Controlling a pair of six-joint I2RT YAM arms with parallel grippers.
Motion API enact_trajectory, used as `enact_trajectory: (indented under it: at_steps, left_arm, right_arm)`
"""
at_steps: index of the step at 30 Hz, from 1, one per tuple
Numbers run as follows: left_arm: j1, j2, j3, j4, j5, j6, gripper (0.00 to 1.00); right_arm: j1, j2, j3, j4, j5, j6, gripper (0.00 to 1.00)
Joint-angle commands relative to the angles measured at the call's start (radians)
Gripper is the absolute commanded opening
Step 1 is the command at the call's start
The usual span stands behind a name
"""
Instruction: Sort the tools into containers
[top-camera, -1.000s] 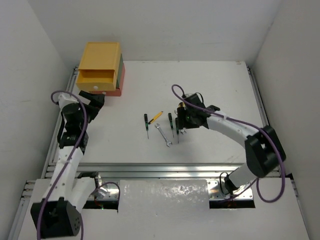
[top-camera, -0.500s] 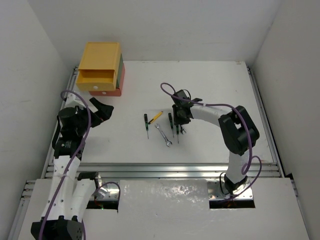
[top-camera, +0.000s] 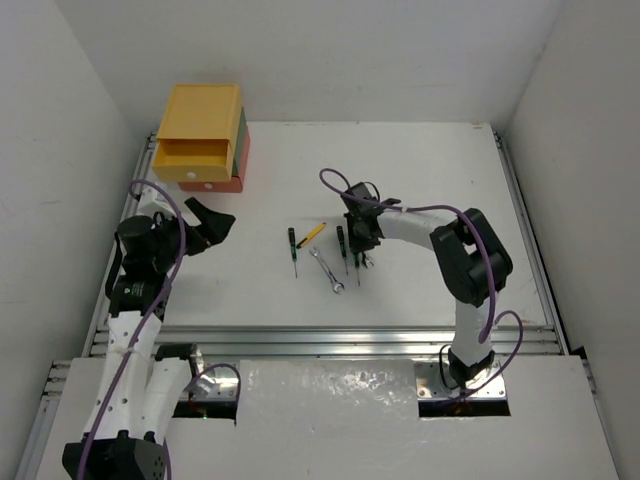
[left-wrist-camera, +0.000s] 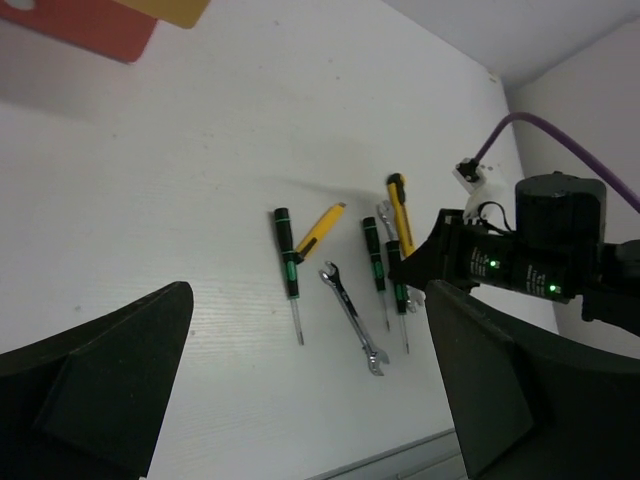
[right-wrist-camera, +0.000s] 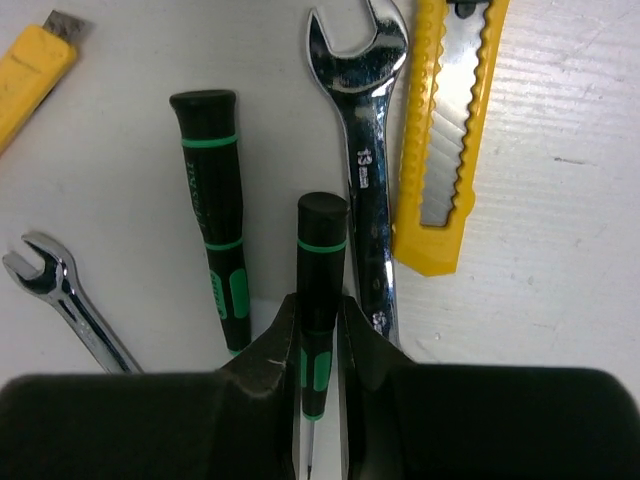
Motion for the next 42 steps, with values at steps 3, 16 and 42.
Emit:
enact_trajectory:
  at_steps: [3, 16, 42]
  left_arm:
    - [-0.048, 0.015, -0.076, 0.224, 0.172, -0.114, 1.00]
    - [-0.684, 0.220, -0.007, 0.530, -0.123, -0.290, 0.92]
    - [-0.816, 0.265, 0.048, 0.579, -0.265, -0.341, 0.00]
  right_arm:
    - [0.014, -0.237, -0.124, 0.090, -0.089, -0.012, 0.00]
    - [0.025, -0.743, -0.456, 0.771, -1.007, 0.104, 0.00]
    - [0.027, -0.807, -0.475, 0.860, -0.994, 0.195, 0.17]
